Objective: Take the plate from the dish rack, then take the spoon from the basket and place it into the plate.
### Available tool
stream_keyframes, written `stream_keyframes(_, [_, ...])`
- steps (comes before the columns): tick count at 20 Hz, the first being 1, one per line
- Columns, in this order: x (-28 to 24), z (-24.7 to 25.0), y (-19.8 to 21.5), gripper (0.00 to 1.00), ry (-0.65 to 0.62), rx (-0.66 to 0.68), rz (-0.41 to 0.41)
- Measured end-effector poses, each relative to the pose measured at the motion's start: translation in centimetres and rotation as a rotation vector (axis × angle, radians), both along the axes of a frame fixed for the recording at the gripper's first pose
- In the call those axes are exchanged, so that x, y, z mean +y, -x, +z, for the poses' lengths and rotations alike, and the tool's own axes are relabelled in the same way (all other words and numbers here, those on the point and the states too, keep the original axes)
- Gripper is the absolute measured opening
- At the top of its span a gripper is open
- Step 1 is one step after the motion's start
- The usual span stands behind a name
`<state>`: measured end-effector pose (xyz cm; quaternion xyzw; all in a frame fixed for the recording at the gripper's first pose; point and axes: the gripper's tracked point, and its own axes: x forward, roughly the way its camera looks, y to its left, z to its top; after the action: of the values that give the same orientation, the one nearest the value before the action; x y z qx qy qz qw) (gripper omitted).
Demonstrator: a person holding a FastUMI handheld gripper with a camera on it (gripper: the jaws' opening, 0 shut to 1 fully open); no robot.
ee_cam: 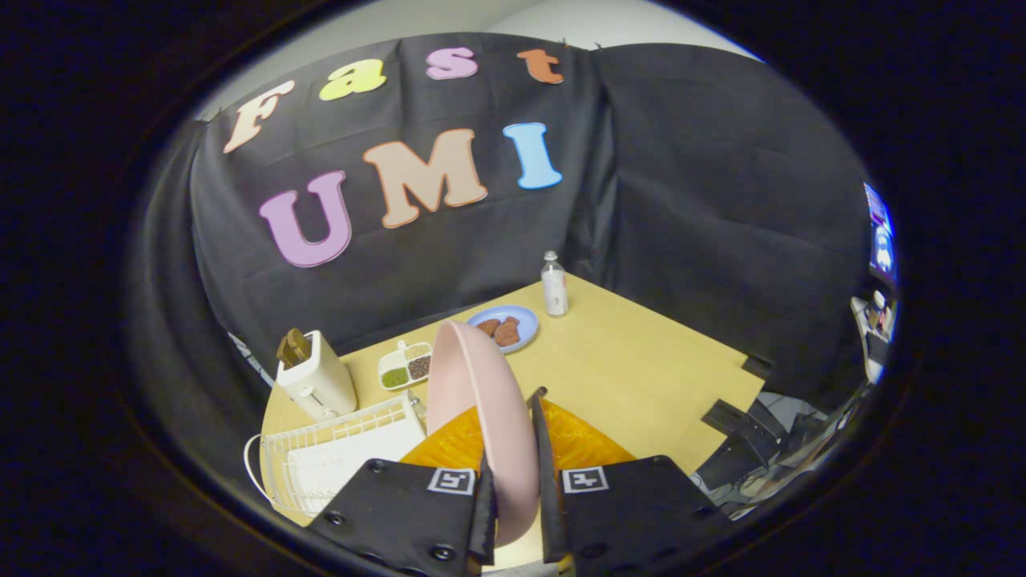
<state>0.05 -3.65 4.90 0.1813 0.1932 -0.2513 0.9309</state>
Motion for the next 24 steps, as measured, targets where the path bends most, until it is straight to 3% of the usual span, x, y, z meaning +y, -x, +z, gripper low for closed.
stream_keyframes(7, [-3.8,-8.7,4.6,0.26,-0.122,0.066,-0.148])
stream_keyframes(14, [-4.8,-15.3,4.4,0.25,-0.297,0.076,-0.191])
stream_keyframes(24, [-5.9,-21.6,3.0,0.30,-0.407,0.149,-0.215])
